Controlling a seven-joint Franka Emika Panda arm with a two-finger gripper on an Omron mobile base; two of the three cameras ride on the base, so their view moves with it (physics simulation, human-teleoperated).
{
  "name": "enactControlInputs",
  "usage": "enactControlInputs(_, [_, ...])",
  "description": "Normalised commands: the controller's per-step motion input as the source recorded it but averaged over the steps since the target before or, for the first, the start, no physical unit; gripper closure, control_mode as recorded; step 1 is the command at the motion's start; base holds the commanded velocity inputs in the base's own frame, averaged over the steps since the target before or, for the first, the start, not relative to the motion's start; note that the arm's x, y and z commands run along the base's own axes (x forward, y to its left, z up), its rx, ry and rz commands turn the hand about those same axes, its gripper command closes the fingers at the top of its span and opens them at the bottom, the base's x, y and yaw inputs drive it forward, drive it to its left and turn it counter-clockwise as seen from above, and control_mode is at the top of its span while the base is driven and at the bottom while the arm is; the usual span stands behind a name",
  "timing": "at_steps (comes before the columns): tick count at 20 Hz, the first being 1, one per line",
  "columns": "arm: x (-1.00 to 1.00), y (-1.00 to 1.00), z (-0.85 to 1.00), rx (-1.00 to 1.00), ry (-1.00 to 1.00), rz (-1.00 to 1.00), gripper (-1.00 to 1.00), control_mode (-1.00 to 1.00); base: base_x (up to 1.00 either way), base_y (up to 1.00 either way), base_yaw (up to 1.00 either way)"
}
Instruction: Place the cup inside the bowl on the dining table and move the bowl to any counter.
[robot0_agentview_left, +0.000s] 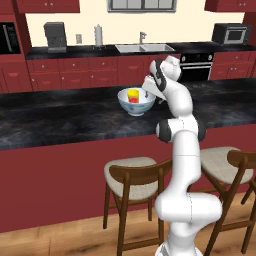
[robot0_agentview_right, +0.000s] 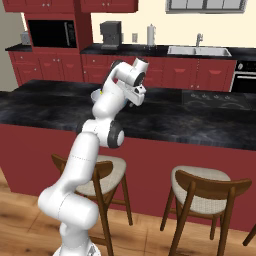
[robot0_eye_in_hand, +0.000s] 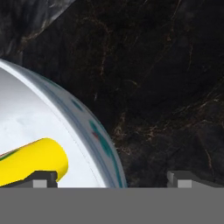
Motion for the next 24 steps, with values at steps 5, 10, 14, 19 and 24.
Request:
enactControlInputs(5, [0.0,0.0,0.0,0.0,0.0,0.0,1.0,-1.0,0.0,0.0,0.0])
enactControlInputs(10, [0.0,0.0,0.0,0.0,0.0,0.0,1.0,-1.0,0.0,0.0,0.0])
enactControlInputs(14, [0.0,0.0,0.0,0.0,-0.03,0.0,1.0,-1.0,0.0,0.0,0.0])
enactControlInputs(19, [0.0,0.0,0.06,0.0,0.0,0.0,1.0,-1.0,0.0,0.0,0.0])
enactControlInputs(24, [-0.1,0.0,0.2,0.0,0.0,0.0,1.0,-1.0,0.0,0.0,0.0])
